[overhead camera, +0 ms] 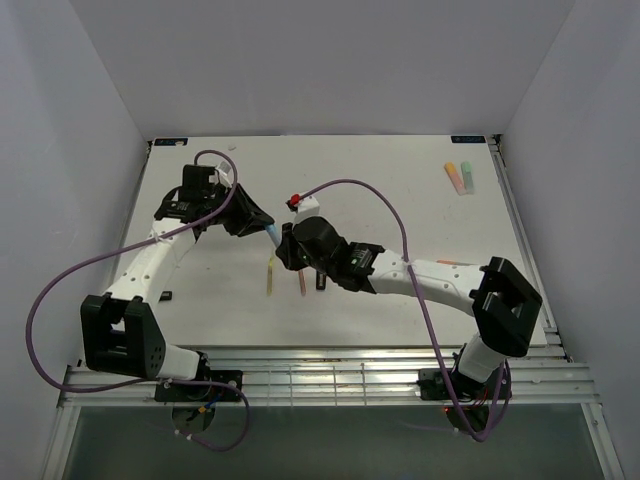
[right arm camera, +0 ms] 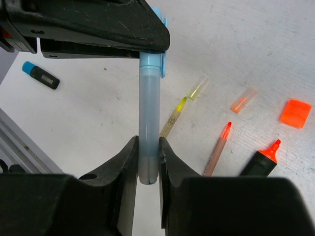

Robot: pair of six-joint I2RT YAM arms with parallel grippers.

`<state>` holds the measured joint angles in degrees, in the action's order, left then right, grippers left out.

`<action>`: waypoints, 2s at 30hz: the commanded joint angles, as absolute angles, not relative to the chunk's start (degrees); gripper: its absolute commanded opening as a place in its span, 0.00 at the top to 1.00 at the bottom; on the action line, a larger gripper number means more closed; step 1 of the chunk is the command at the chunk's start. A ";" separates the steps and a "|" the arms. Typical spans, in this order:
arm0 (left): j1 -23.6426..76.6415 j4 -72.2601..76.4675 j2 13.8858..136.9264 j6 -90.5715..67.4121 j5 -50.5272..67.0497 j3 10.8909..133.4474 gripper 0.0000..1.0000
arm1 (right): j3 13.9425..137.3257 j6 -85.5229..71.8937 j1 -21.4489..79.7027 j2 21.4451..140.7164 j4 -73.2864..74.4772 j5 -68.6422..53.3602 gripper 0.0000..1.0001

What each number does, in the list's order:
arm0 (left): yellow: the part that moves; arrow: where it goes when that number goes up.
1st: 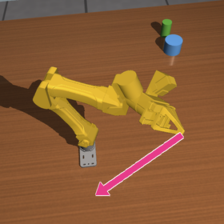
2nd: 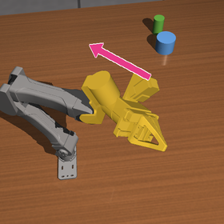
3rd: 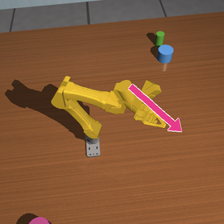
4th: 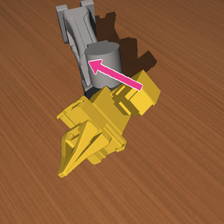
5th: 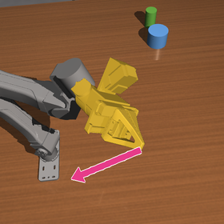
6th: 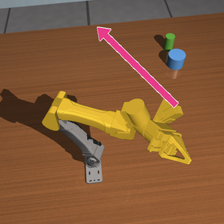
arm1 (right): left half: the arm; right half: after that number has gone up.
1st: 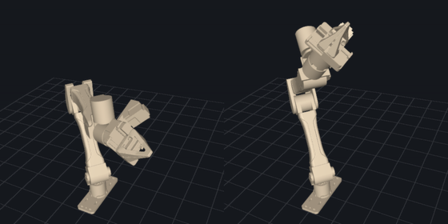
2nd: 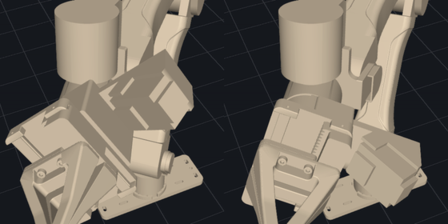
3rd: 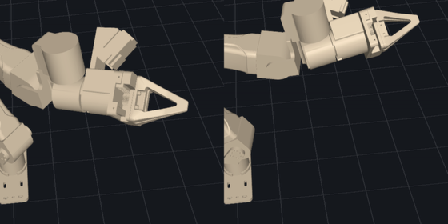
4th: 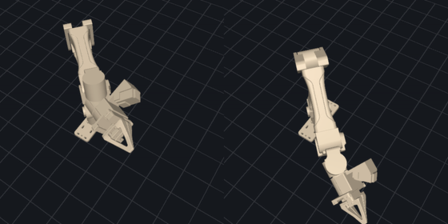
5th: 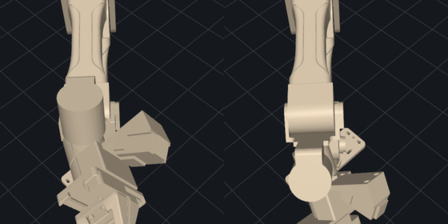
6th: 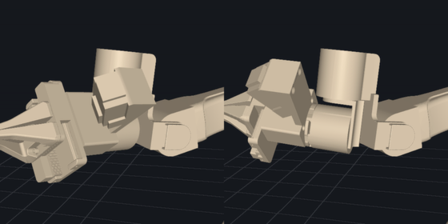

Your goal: Open the pen caps

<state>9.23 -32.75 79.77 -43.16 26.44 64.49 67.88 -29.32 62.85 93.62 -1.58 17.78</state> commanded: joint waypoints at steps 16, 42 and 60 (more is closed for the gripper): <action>0.44 -18.63 71.63 -35.25 14.69 60.64 1.00 | 55.11 -39.37 60.82 90.44 -21.60 -19.14 0.92; 14.74 -24.35 89.90 -23.01 16.79 68.46 1.00 | 41.60 -49.13 51.95 75.26 -8.88 10.28 0.92; 35.33 -21.18 111.60 -29.97 7.56 84.63 0.98 | 26.72 -44.56 42.89 70.40 -16.96 2.81 0.92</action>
<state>33.45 -22.02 110.54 -29.39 10.04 80.68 27.31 -45.67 43.59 69.91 -12.21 4.19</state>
